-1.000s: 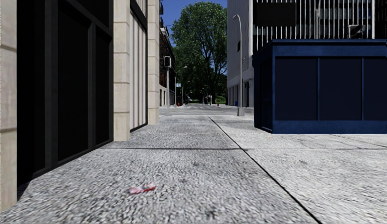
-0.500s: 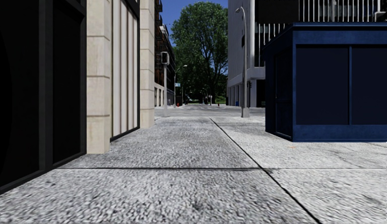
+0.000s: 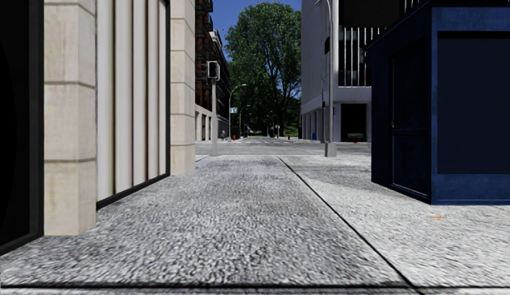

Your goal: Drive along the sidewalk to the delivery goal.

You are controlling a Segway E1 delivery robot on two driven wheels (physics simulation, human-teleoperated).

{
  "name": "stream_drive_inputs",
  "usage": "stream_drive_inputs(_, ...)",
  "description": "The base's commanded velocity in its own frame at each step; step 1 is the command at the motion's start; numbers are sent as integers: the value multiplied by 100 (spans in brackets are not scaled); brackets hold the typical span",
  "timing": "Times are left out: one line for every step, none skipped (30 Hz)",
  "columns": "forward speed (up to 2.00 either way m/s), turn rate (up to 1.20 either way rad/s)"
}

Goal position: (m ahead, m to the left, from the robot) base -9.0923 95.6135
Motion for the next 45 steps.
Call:
stream_drive_inputs(200,0)
stream_drive_inputs(200,0)
stream_drive_inputs(200,0)
stream_drive_inputs(200,0)
stream_drive_inputs(200,0)
stream_drive_inputs(200,0)
stream_drive_inputs(200,0)
stream_drive_inputs(200,0)
stream_drive_inputs(200,0)
stream_drive_inputs(200,0)
stream_drive_inputs(200,0)
stream_drive_inputs(200,0)
stream_drive_inputs(200,0)
stream_drive_inputs(200,0)
stream_drive_inputs(200,0)
stream_drive_inputs(200,0)
stream_drive_inputs(200,0)
stream_drive_inputs(200,0)
stream_drive_inputs(200,0)
stream_drive_inputs(200,0)
stream_drive_inputs(200,0)
stream_drive_inputs(200,0)
stream_drive_inputs(200,0)
stream_drive_inputs(200,0)
stream_drive_inputs(200,0)
stream_drive_inputs(200,0)
stream_drive_inputs(200,0)
stream_drive_inputs(200,0)
stream_drive_inputs(200,0)
stream_drive_inputs(200,0)
stream_drive_inputs(200,0)
stream_drive_inputs(200,0)
stream_drive_inputs(200,0)
stream_drive_inputs(200,0)
stream_drive_inputs(200,0)
stream_drive_inputs(200,0)
stream_drive_inputs(200,0)
stream_drive_inputs(200,0)
stream_drive_inputs(200,0)
stream_drive_inputs(200,0)
stream_drive_inputs(200,0)
stream_drive_inputs(200,0)
stream_drive_inputs(200,0)
stream_drive_inputs(200,0)
stream_drive_inputs(200,0)
